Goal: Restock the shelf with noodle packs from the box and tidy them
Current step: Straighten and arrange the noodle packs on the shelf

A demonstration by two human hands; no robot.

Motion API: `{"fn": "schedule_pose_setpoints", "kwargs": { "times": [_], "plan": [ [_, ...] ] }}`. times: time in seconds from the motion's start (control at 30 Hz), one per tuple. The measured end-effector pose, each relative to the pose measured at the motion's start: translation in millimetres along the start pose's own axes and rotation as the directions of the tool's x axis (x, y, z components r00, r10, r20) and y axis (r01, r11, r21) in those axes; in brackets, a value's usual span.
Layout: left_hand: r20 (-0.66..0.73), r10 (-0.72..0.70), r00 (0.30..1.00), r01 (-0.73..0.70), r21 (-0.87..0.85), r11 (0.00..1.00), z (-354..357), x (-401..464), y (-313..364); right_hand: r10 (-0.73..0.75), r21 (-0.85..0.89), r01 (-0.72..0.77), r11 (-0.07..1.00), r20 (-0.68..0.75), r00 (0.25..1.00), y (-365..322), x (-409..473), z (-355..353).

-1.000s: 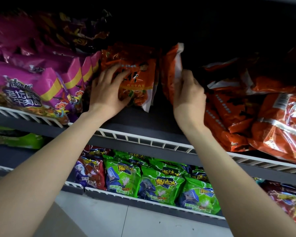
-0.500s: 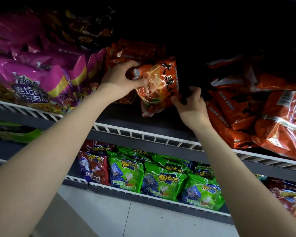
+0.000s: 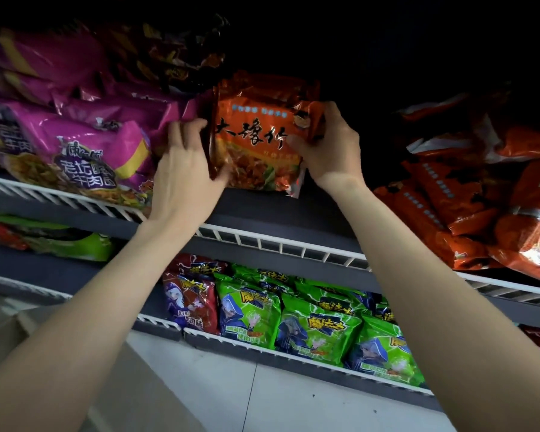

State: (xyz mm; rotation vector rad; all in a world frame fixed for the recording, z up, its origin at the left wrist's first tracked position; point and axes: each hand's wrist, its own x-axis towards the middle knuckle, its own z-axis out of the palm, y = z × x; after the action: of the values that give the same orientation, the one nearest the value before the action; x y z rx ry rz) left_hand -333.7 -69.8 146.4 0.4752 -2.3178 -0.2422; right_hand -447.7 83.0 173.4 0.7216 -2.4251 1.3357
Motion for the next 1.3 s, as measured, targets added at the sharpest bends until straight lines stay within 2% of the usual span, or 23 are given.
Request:
{"fn": "schedule_pose_setpoints", "kwargs": {
  "times": [0.1, 0.17, 0.2, 0.27, 0.37, 0.57, 0.67, 0.8, 0.87, 0.97, 1.03, 1.13, 1.2, 1.3],
  "plan": [
    [-0.046, 0.210, 0.977, -0.207, 0.073, 0.976, -1, -2, 5, -0.019, -0.053, 0.027, 0.998, 0.148, 0.989, -3, 12, -1],
    [0.011, 0.319, 0.948, -0.316, 0.163, 0.935, 7, 0, 5, -0.017, -0.104, 0.043, 0.994, 0.238, 0.971, -3, 15, 0],
    [0.047, 0.334, 0.941, -0.337, 0.173, 0.926, 12, 2, 4, -0.017, -0.125, 0.047, 0.991, 0.234, 0.972, -3, 14, 2],
    [0.096, 0.331, 0.939, -0.342, 0.153, 0.927, 21, 5, 4, -0.015, -0.139, 0.038, 0.990, 0.162, 0.987, 0, 9, 8],
    [0.132, 0.306, 0.943, -0.324, 0.137, 0.936, 27, 13, 4, 0.046, 0.007, -0.047, 0.999, 0.094, 0.995, 5, 0, 16],
    [0.125, 0.308, 0.943, -0.320, 0.093, 0.943, 28, 16, -4, 0.084, 0.152, -0.116, 0.982, 0.200, 0.976, 13, -17, 19],
    [0.122, 0.275, 0.954, -0.288, 0.100, 0.953, 27, 8, 3, -0.010, 0.065, -0.005, 0.998, 0.221, 0.975, 14, -39, -6],
    [0.100, 0.175, 0.980, -0.187, 0.137, 0.973, 8, 0, 29, -0.144, -0.157, 0.179, 0.971, 0.211, 0.967, 27, -79, -63],
    [0.080, 0.128, 0.989, -0.131, 0.032, 0.991, 0, -11, 56, -0.194, -0.223, 0.227, 0.948, 0.161, 0.968, 39, -100, -94],
    [0.153, 0.160, 0.975, -0.109, -0.300, 0.948, -5, -34, 110, -0.296, -0.374, 0.303, 0.877, 0.077, 0.952, 60, -126, -132],
    [0.178, 0.205, 0.962, -0.117, -0.410, 0.904, -2, -43, 142, -0.356, -0.462, 0.340, 0.819, 0.055, 0.933, 70, -133, -150],
    [0.281, 0.208, 0.937, -0.037, -0.513, 0.858, 7, -51, 177, -0.443, -0.601, 0.361, 0.713, 0.013, 0.897, 80, -138, -174],
    [0.371, 0.224, 0.901, 0.029, -0.567, 0.823, 15, -59, 198, -0.414, -0.672, 0.256, 0.695, -0.083, 0.907, 87, -143, -190],
    [0.426, 0.275, 0.862, 0.048, -0.609, 0.792, 23, -72, 232, -0.192, -0.673, -0.035, 0.739, -0.260, 0.946, 100, -150, -212]
  ]
}}
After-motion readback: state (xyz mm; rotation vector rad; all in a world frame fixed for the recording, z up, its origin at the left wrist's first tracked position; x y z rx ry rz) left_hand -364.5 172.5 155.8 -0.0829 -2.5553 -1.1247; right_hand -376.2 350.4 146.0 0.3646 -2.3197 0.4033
